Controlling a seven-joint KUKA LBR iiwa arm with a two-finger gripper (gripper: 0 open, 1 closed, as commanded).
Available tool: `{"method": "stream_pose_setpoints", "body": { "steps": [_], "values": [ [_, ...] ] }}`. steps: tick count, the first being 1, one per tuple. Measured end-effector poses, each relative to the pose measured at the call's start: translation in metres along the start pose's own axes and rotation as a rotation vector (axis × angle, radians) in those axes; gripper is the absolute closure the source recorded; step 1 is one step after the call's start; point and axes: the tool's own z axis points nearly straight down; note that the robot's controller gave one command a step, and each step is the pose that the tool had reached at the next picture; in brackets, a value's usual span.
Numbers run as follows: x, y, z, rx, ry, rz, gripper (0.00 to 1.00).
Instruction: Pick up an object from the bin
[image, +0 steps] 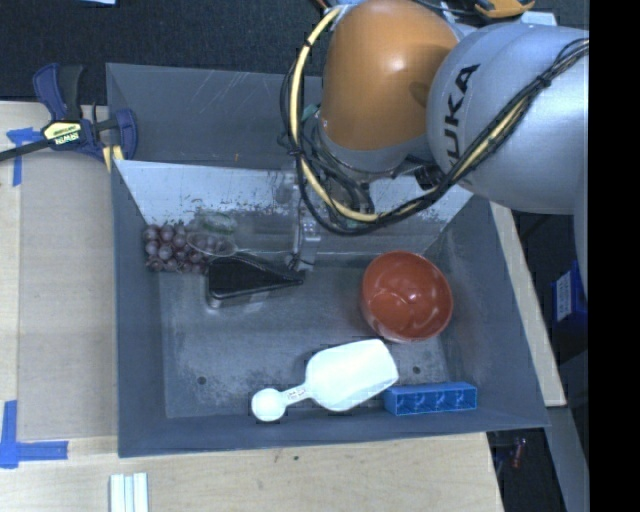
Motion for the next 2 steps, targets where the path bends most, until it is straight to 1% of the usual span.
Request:
{"method": "stream_pose_setpoints", "body": {
  "steps": [1,2],
  "values": [
    [0.000,0.000,0.000,0.000,0.000,0.000,0.00],
    [0.031,0.012,0.046,0.000,0.001,-0.014,0.00]
  ]
}}
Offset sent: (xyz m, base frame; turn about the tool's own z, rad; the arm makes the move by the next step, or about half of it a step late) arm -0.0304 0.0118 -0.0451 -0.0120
